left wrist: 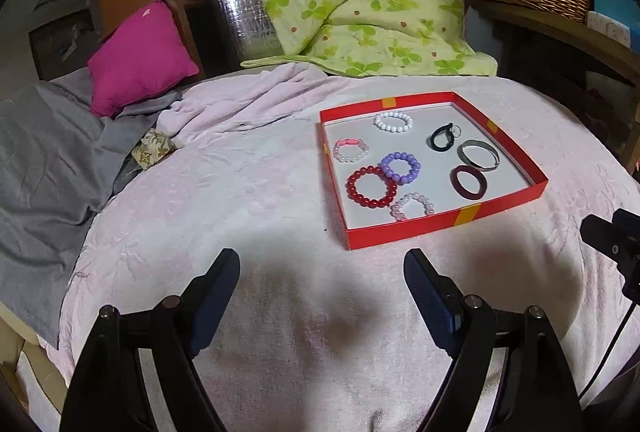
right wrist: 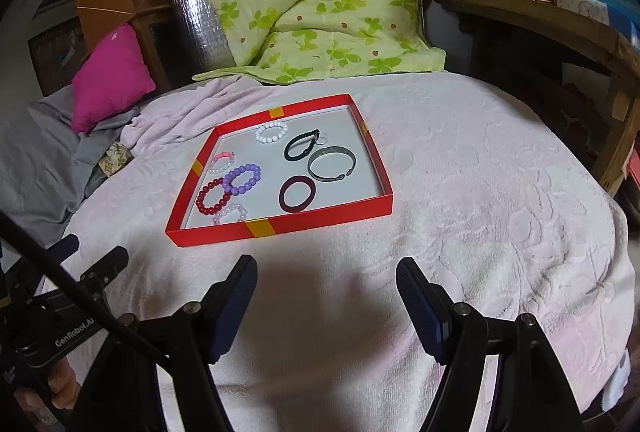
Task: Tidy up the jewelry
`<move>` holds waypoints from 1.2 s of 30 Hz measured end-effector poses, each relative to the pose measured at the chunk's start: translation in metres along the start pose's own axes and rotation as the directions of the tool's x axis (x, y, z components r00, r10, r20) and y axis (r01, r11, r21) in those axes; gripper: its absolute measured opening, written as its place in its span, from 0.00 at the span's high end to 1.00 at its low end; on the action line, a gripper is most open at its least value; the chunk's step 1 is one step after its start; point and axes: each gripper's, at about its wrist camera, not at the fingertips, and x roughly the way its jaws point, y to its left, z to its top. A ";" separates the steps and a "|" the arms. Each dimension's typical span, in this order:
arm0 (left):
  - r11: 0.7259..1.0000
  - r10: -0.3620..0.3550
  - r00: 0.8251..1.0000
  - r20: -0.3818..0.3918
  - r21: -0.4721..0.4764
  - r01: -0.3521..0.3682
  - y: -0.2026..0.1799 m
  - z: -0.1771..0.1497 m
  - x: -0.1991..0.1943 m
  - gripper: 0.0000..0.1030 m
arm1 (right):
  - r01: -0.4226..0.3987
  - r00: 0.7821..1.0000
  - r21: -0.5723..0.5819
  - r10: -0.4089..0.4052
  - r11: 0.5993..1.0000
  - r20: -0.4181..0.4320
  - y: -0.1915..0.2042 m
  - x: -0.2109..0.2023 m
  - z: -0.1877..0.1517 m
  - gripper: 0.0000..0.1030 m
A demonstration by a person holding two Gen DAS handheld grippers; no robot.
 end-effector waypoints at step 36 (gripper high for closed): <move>1.000 0.009 1.000 -0.012 -0.015 -0.009 0.005 -0.001 0.001 0.18 | -0.001 1.000 -0.009 0.001 1.000 -0.005 0.007 0.004 -0.002 0.27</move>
